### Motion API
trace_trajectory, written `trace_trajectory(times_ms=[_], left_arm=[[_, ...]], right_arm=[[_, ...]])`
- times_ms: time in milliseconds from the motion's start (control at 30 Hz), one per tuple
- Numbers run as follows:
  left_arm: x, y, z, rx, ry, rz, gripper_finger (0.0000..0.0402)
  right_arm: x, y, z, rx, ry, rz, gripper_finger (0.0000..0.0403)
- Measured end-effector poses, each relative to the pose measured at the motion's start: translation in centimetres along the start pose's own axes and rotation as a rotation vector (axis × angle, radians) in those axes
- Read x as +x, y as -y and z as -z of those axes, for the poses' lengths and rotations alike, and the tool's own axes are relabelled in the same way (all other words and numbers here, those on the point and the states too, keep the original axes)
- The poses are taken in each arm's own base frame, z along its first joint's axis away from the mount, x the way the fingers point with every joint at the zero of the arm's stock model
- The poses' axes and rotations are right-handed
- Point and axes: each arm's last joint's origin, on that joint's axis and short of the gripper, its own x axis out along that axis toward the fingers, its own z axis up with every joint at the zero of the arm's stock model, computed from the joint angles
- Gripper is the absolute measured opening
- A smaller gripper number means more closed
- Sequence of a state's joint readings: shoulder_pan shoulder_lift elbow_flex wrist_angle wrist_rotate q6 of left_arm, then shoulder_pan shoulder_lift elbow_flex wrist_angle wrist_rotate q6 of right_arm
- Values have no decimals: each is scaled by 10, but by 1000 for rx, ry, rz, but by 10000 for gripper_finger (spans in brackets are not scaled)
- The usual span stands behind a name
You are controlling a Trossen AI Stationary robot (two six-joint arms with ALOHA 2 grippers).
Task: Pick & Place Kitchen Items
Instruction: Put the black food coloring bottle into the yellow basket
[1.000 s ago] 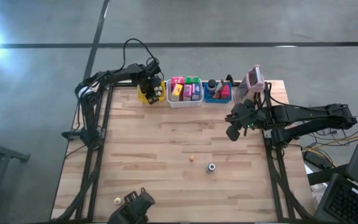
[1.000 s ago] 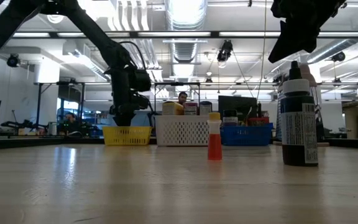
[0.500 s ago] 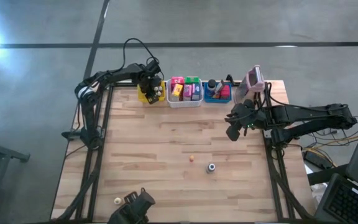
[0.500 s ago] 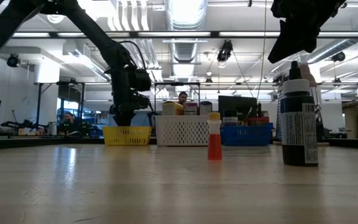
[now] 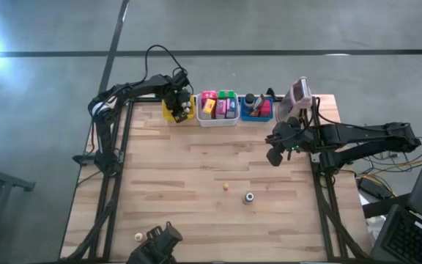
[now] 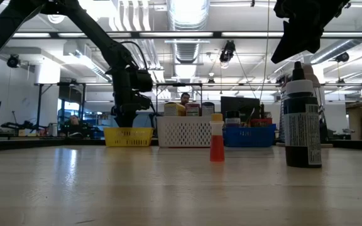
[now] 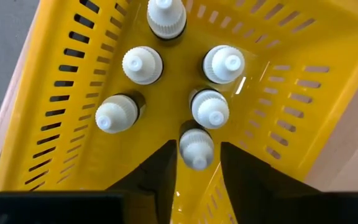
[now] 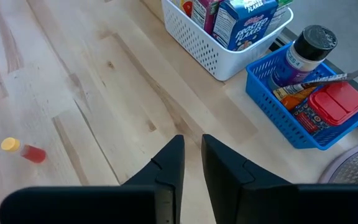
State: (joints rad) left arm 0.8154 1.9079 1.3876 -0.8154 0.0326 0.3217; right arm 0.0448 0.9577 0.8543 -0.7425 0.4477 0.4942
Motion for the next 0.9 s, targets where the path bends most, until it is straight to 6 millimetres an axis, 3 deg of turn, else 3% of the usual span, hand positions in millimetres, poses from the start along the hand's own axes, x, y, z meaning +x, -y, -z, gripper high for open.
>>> trace_trajectory(times_ms=[200, 533, 700, 900], left_arm=[[0, 0, 2, -2, -19, -2, 160], [-15, -2, -4, 17, -13, -15, 165], [-39, -4, -14, 22, -9, -22, 165], [-87, -3, -16, 19, 23, -40, 165]], right_arm=[[0, 0, 0, 0, 0, 0, 49], [0, 0, 0, -3, 0, 0, 76], [0, 0, 0, -4, -1, 0, 89], [0, 0, 0, -9, -2, 1, 101]])
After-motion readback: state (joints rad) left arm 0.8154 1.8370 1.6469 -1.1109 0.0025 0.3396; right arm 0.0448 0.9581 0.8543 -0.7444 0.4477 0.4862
